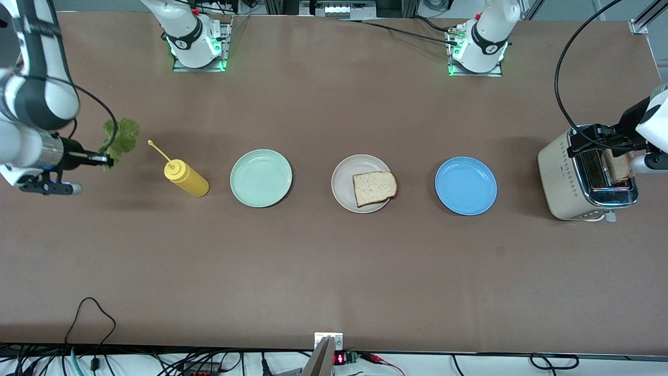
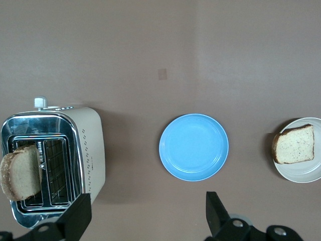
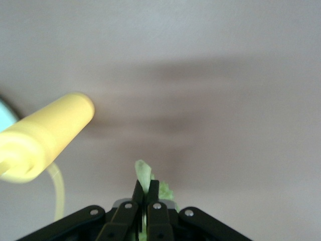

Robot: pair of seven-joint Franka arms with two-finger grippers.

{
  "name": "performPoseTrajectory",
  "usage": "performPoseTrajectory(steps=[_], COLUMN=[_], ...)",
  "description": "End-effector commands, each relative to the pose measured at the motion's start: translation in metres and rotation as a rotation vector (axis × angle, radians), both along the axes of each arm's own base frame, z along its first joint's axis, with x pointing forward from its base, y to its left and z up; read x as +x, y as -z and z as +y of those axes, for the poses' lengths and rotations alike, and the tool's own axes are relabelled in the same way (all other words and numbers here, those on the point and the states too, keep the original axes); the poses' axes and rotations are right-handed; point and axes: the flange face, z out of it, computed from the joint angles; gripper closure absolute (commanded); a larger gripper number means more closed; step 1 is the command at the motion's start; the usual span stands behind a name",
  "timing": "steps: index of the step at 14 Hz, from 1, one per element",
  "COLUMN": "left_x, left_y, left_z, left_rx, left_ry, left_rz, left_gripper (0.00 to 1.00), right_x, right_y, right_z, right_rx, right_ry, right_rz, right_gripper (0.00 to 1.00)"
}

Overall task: Make sandwich in beige plate with both arms
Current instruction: 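Lift the lettuce leaf and carry it toward the beige plate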

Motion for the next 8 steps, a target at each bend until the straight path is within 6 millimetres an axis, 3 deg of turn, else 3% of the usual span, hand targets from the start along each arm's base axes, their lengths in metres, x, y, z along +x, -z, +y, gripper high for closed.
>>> performPoseTrajectory(steps=[1, 4, 8], left_x=[-0.007, -0.007, -0.006], left_y=[-0.002, -0.002, 0.0], left_z=[0.001, 0.0, 0.002], left_rx=[0.014, 0.014, 0.014], left_ry=[0.005, 0.006, 0.003], left_rz=[-0.015, -0.013, -0.01], left_gripper=[0.0, 0.0, 0.0], right_x=[-0.009, -0.002, 0.011], right_y=[-0.047, -0.068, -0.064], right_z=[0.014, 0.038, 0.121], right_rx=[0.06, 0.149, 0.083], right_ry=[-0.005, 0.117, 0.264], right_rz=[0.025, 0.024, 0.06], right_gripper=[1.0, 1.0, 1.0])
